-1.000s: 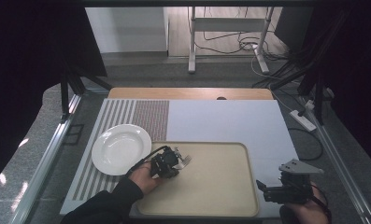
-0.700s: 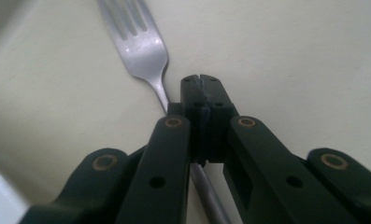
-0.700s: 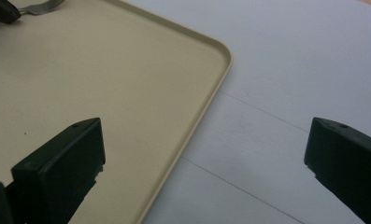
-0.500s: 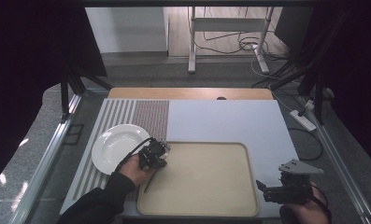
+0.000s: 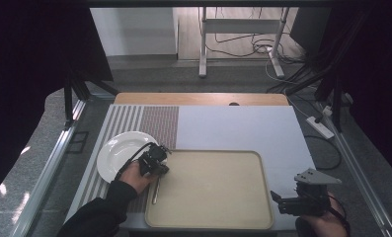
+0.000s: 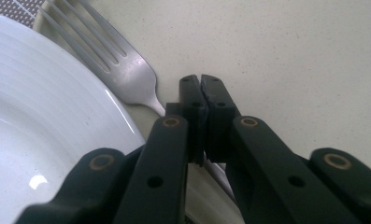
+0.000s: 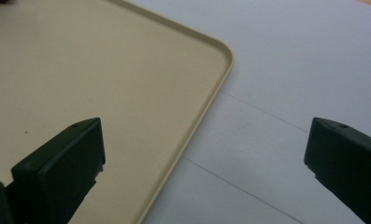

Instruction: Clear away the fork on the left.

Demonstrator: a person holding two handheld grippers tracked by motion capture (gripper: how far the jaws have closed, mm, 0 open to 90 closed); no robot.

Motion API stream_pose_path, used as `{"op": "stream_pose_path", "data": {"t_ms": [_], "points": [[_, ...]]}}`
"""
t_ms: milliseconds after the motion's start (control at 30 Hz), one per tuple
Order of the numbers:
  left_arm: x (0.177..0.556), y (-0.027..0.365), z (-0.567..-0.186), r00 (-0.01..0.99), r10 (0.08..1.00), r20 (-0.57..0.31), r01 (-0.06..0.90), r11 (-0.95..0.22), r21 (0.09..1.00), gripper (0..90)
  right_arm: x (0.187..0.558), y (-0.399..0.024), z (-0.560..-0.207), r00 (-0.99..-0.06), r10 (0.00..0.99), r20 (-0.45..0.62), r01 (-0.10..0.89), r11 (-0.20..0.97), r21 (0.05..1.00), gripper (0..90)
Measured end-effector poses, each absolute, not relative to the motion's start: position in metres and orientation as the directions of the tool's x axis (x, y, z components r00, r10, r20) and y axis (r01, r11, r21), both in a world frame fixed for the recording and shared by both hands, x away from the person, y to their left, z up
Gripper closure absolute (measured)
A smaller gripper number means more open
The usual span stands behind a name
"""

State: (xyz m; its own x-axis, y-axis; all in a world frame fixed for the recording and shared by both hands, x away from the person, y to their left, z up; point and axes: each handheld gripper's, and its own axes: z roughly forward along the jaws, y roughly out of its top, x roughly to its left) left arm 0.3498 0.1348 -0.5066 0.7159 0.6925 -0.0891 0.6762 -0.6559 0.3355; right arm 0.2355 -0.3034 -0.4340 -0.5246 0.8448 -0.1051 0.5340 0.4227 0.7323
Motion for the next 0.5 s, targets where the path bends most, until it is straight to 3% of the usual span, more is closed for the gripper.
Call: {"op": "stream_pose_path", "data": {"t_ms": [200, 500], "points": [[0.348, 0.139, -0.5, 0.724, 0.678, -0.128, 0.659, -0.624, 0.42, 73.9, 0.235, -0.303, -0.434, -0.524, 0.845, -0.105, 0.534, 0.422, 0.733, 0.0], [0.341, 0.141, -0.49, 0.747, 0.659, -0.091, 0.613, -0.629, 0.479, 56.9, 0.235, -0.303, -0.434, -0.526, 0.844, -0.104, 0.533, 0.423, 0.733, 0.0]]}}
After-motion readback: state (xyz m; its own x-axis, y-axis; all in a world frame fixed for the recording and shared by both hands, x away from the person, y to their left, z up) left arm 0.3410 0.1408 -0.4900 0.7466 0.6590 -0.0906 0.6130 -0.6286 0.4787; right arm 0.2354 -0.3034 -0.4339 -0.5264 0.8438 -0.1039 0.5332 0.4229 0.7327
